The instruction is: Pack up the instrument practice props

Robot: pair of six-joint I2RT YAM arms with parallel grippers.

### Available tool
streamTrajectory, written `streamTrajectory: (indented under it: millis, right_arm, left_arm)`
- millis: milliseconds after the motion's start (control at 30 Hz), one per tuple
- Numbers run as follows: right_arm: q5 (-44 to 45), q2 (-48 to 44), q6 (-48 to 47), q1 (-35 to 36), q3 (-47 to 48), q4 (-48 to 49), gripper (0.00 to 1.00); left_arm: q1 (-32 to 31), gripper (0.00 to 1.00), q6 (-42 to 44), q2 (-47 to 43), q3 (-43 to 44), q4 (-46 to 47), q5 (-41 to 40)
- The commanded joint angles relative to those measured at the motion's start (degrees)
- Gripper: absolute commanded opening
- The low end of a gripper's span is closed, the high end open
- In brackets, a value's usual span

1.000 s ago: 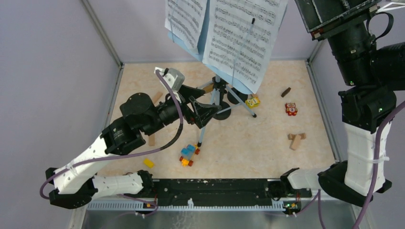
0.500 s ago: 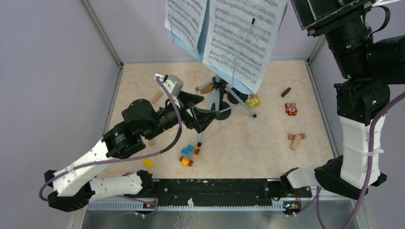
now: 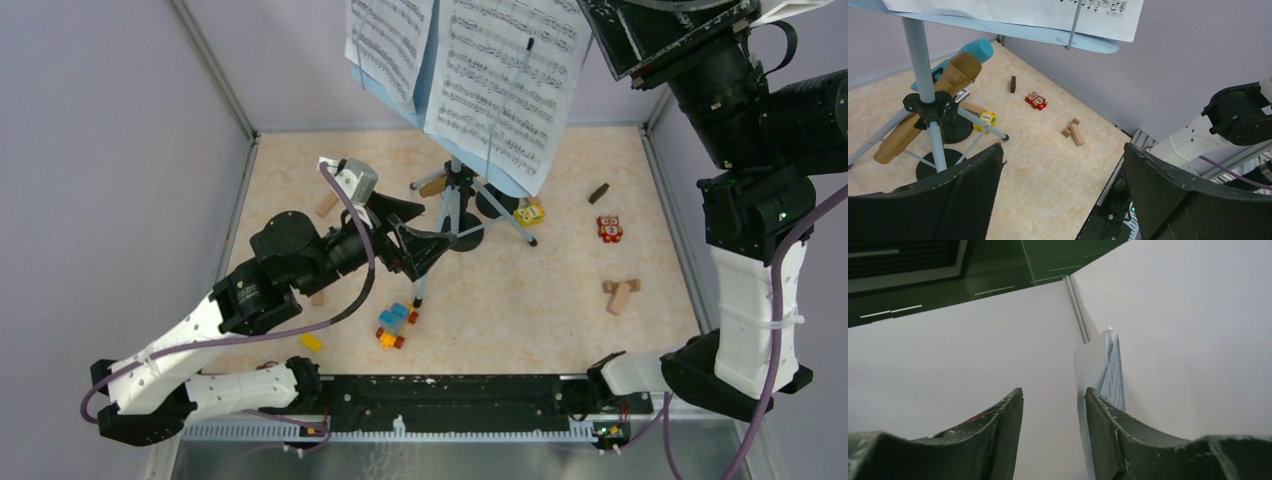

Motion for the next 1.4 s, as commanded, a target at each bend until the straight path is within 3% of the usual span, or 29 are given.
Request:
streamTrajectory:
  millis: [0, 433, 833, 1367]
  right_arm:
    - [-0.7, -2.1, -3.3, 0.4, -2.7, -1.3, 0.48]
    - [-1.8, -5.9, -7.9, 0.4, -8.3, -4.0, 0.44]
    - [0.7, -11.2, -10.0, 0.4, -19.0, -3.8, 0.39]
    - [6.0, -15.8, -9.5, 0.4, -27.6, -2.0, 0.32]
  left_arm:
    - [-0.1, 0.94, -0.6, -1.3, -0.5, 2.9, -0.9]
    - [-0.1, 0.94, -1.3, -1.7, -2.1, 4.1, -0.8]
    - [-0.1, 0.94, -0.9, -0.5, -0.7, 7.2, -0.9]
    - [-0.2, 0.99, 0.3, 7.0, 6.7, 24.9, -0.2]
